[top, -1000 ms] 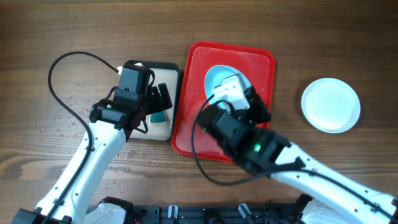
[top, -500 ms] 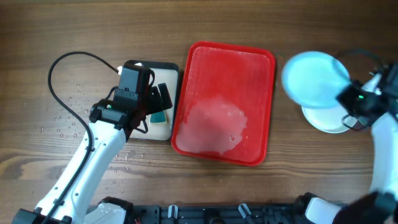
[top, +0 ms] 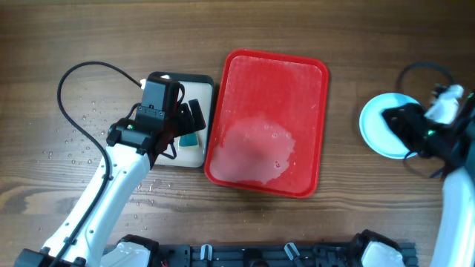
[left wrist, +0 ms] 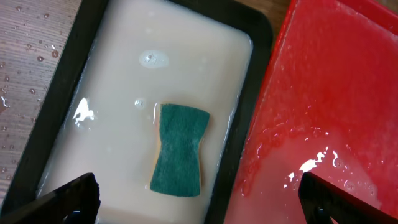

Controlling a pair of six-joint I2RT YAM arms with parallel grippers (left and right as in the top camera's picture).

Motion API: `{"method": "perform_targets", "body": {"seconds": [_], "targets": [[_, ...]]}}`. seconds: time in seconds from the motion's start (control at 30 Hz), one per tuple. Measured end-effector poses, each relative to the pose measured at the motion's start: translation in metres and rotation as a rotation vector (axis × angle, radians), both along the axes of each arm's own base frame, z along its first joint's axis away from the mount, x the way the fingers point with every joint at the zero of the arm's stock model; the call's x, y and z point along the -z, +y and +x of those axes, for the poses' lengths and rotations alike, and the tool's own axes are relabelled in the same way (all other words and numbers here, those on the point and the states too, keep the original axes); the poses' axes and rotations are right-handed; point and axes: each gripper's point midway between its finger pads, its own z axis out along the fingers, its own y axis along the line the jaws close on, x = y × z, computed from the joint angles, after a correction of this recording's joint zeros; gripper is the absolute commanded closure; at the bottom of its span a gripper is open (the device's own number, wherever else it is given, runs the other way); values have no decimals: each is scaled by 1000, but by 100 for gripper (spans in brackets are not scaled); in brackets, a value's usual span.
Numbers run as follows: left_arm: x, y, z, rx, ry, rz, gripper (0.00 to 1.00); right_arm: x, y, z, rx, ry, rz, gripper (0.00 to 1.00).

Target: Clean dirty plates on tray and stack at the side

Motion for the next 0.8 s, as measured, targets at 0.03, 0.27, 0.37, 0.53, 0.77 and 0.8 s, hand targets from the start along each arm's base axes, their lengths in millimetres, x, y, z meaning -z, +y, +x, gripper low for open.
{"method": "perform_targets", "body": {"seconds": [0.03,0.27,0.37,0.53,0.77,0.8], "targets": [[0,0,0,0,2,0,0,-33,44,-13,-178,-147,-47,0],[0,0,0,0,0,0,0,-109,128,-102,-490,-517,-89,0],[0,0,0,0,-1,0,0,-108,117,-100,-439,-520,-147,0],[0,0,0,0,0,0,0,-120,103,-78,-451,-859,-473,0],[1,0,0,0,2,0,0,1,99,-75,-472,-985,-636,0],[0,0,0,0,1,0,0,10,99,-70,-471,-992,-643,0]]}}
